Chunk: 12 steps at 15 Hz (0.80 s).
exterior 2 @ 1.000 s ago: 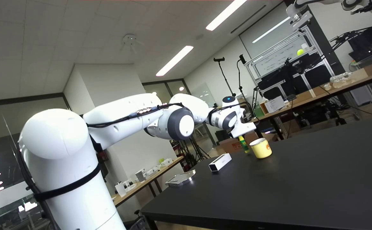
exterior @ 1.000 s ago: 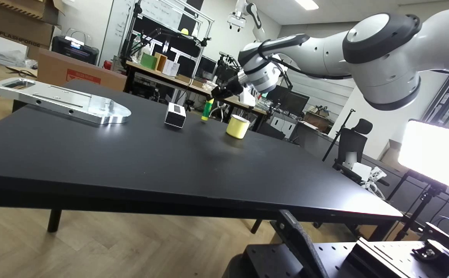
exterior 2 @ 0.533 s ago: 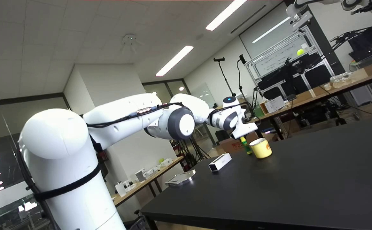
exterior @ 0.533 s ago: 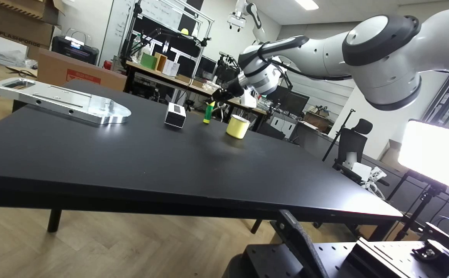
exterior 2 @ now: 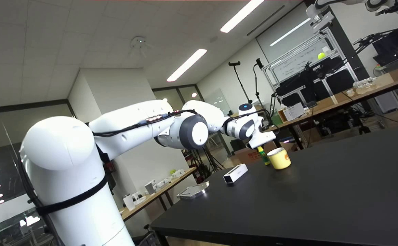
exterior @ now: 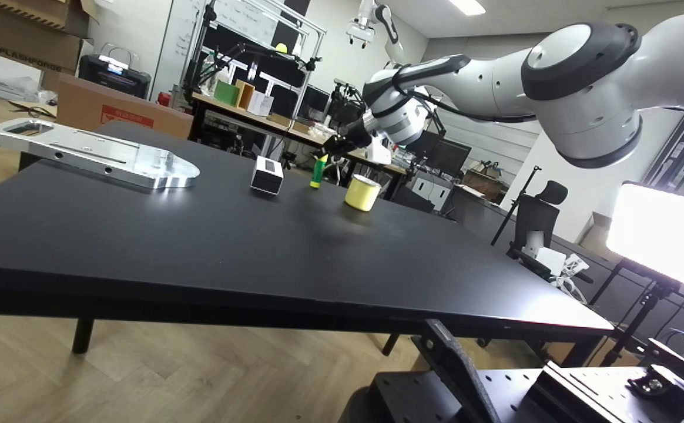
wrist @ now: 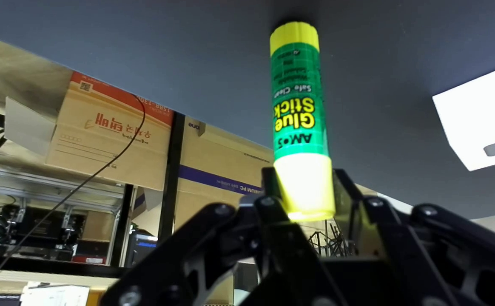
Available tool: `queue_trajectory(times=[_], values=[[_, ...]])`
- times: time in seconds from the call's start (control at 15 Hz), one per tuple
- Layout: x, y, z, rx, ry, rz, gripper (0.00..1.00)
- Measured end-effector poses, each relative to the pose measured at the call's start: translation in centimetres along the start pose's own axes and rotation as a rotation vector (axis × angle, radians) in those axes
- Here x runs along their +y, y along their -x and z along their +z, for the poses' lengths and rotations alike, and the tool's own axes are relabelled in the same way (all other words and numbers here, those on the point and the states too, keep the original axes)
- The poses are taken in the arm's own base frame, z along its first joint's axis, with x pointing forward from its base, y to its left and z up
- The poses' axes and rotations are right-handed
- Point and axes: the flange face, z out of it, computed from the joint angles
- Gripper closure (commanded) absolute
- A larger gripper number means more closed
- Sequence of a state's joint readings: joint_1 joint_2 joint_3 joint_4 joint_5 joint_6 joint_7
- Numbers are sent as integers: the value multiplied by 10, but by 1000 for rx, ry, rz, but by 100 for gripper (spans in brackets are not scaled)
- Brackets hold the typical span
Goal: Remove the glue stick out of the cup and put it on the table
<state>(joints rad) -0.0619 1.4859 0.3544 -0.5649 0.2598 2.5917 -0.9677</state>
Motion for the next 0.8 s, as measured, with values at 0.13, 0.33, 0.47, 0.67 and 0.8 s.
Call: queue_trajectory(times=[0.13,0.33,0.47,0.67,0.8], values=[[1,0,0,4,8,1,91],[2,1,-1,22,37,3,91],[3,1,-1,36,53,12,91],[3,2,-1,43,58,30,91],[2,3,0,45,54,42,91]])
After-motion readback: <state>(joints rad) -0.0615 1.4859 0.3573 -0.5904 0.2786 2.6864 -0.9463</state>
